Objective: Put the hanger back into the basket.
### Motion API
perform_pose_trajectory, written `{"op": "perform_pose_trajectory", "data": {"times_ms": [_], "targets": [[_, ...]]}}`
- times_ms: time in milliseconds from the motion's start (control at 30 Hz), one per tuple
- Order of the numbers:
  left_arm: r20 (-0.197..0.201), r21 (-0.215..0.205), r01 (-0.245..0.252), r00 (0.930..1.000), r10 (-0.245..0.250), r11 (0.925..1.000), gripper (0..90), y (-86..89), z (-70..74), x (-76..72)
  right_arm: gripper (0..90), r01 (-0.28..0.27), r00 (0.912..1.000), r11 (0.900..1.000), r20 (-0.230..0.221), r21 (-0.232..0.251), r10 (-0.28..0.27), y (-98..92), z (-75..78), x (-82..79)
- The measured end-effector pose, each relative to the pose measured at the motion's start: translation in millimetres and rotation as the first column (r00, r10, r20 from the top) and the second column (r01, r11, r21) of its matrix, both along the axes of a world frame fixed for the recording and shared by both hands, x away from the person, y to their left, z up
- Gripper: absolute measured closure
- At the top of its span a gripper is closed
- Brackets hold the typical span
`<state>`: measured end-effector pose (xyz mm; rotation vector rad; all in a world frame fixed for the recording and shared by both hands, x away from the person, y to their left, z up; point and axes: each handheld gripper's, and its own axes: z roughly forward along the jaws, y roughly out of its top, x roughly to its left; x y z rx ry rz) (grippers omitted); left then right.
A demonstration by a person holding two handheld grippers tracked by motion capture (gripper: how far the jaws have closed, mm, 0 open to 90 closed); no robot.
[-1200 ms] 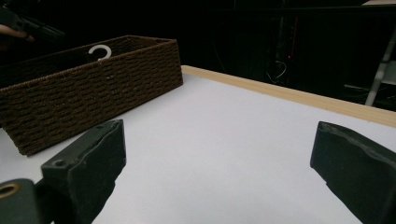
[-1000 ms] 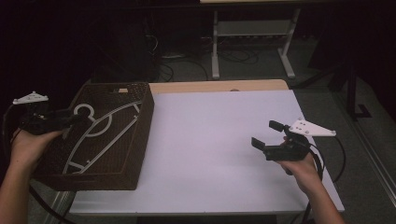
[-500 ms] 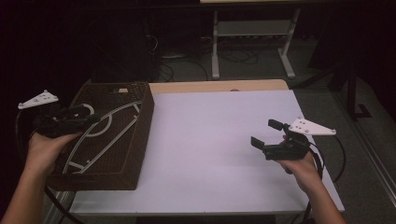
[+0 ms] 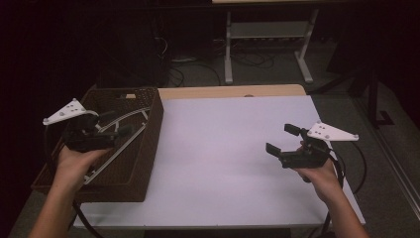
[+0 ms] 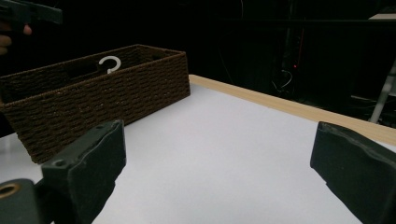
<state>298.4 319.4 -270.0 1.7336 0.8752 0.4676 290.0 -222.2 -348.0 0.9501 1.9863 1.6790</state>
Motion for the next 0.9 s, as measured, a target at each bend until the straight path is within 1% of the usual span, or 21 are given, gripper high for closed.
{"op": "perform_pose_trajectory", "data": {"times_ms": [67, 200, 233, 333, 400, 467, 533, 633, 700, 767, 900], "targets": [[0.012, -0.008, 0.024, 0.9996, -0.024, 0.9997, 13.1, -9.7, -2.8, -1.2, 2.9, 0.000, 1.0000, 1.000, 0.002, -0.001, 0.000, 0.4, 1.8, 0.1], [0.029, -0.022, 0.052, 0.9983, -0.051, 0.9984, 13.1, -25.0, -10.4, -0.8, 2.9, -0.004, 0.9999, 1.000, 0.010, -0.006, 0.004, 1.1, 5.7, 0.2], [0.034, -0.021, 0.059, 0.9978, -0.058, 0.9981, 13.1, -27.1, -12.1, -0.5, 2.9, -0.003, 1.0000, 1.000, 0.007, -0.002, 0.003, 1.8, 6.8, 0.3], [0.047, -0.039, 0.082, 0.9957, -0.080, 0.9959, 13.1, -35.2, -18.8, 0.3, 2.8, -0.009, 0.9998, 1.000, 0.015, -0.004, 0.009, 2.4, 9.2, 1.7], [0.054, -0.043, 0.094, 0.9943, -0.092, 0.9946, 13.1, -39.9, -23.1, 0.2, 2.8, -0.011, 0.9998, 1.000, 0.015, 0.006, 0.011, 2.8, 11.3, 2.7], [0.063, -0.046, 0.110, 0.9923, -0.107, 0.9929, 13.0, -43.7, -27.2, 0.3, 2.7, -0.017, 0.9997, 1.000, 0.017, 0.008, 0.016, 3.3, 13.4, 3.4], [0.068, -0.061, 0.123, 0.9905, -0.119, 0.9905, 12.5, -47.3, -31.0, 0.3, 2.7, -0.022, 0.9995, 1.000, 0.021, 0.006, 0.022, 4.1, 15.3, 4.1], [0.065, -0.066, 0.145, 0.9880, -0.140, 0.9873, 10.4, -51.9, -36.0, 1.1, 2.2, -0.030, 0.9992, 0.999, 0.025, 0.012, 0.030, 5.8, 17.7, 5.3], [0.073, -0.057, 0.155, 0.9858, -0.151, 0.9862, 8.7, -54.5, -37.7, 1.0, 1.8, -0.031, 0.9991, 0.999, 0.030, 0.013, 0.030, 7.1, 19.3, 5.6], [0.087, -0.058, 0.167, 0.9830, -0.162, 0.9843, 7.0, -56.4, -38.6, 0.8, 1.5, -0.033, 0.9989, 0.999, 0.034, 0.011, 0.032, 7.2, 20.3, 6.0], [0.101, -0.055, 0.168, 0.9816, -0.162, 0.9843, 5.1, -57.2, -40.7, 1.7, 1.2, -0.033, 0.9988, 0.999, 0.035, 0.013, 0.033, 8.1, 21.6, 6.5]]}}
